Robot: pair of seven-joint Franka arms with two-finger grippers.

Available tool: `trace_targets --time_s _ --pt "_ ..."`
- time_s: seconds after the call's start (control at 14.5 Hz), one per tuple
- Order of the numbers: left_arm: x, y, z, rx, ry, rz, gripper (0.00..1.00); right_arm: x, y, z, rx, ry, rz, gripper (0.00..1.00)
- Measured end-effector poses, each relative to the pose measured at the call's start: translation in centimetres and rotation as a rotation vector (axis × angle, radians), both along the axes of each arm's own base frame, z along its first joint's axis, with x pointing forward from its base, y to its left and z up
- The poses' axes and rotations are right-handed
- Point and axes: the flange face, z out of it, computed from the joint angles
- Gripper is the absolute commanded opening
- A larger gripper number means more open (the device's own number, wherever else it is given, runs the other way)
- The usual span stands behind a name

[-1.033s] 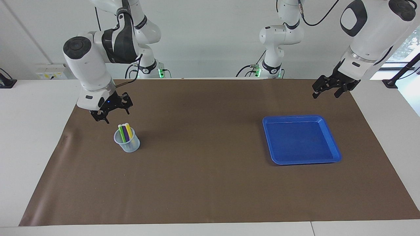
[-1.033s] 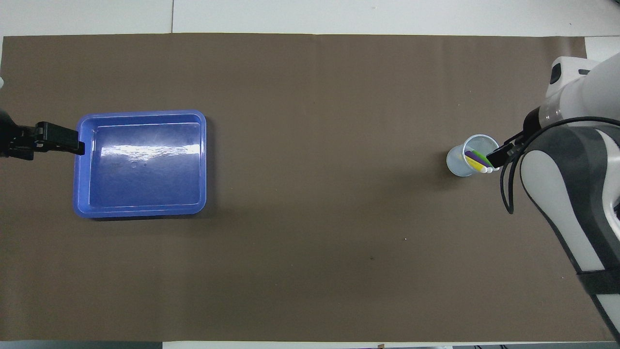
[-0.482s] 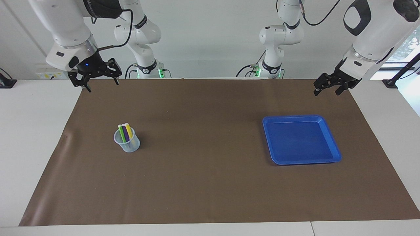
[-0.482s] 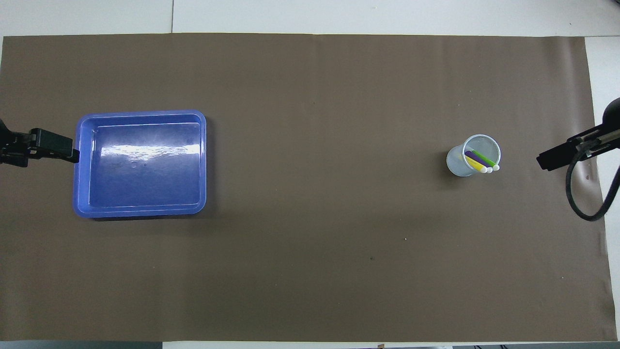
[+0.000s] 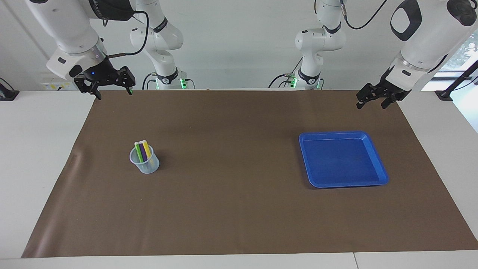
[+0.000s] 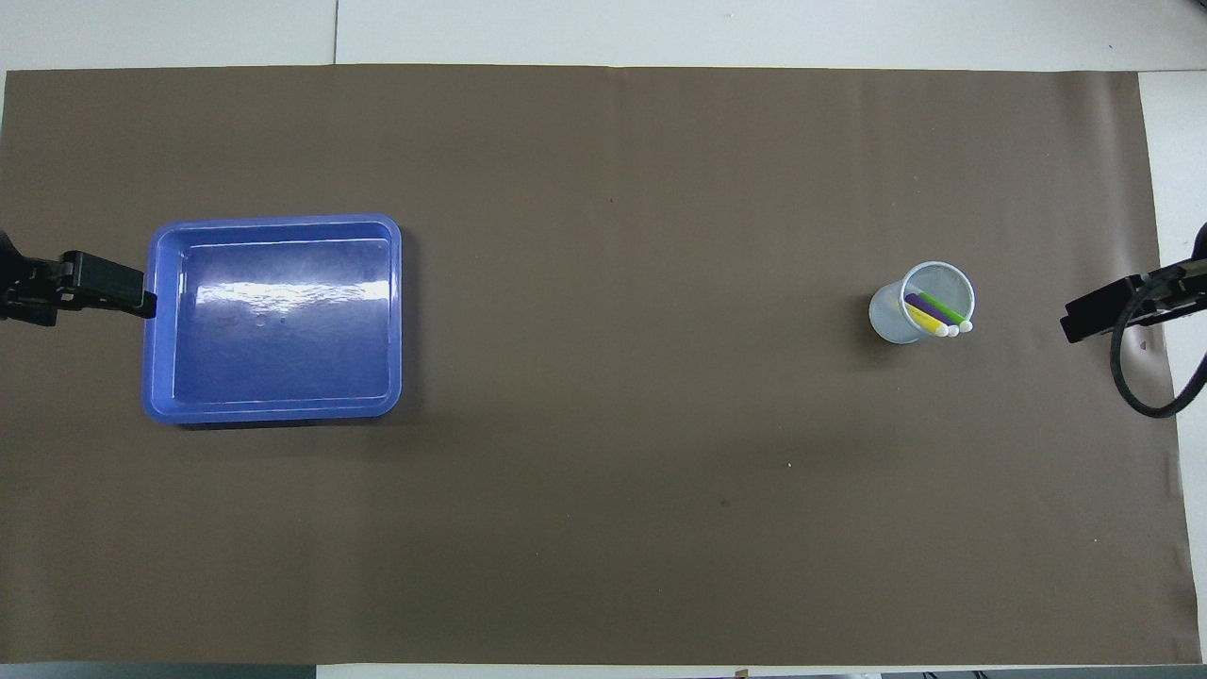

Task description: Transfer and insert pens with both arms

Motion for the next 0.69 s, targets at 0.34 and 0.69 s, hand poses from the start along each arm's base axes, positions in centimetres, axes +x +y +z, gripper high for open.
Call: trace_targets --time_s 0.34,0.69 --pt "0.00 -0.13 0.00 0.000 0.000 -0.002 1.00 -0.17 -1.42 0.39 -0.001 -0.012 -0.026 1.00" --pt "0.00 -0.12 0.00 0.000 0.000 -0.002 1.00 0.10 -1.55 0.71 -0.008 -0.048 -0.080 1.00"
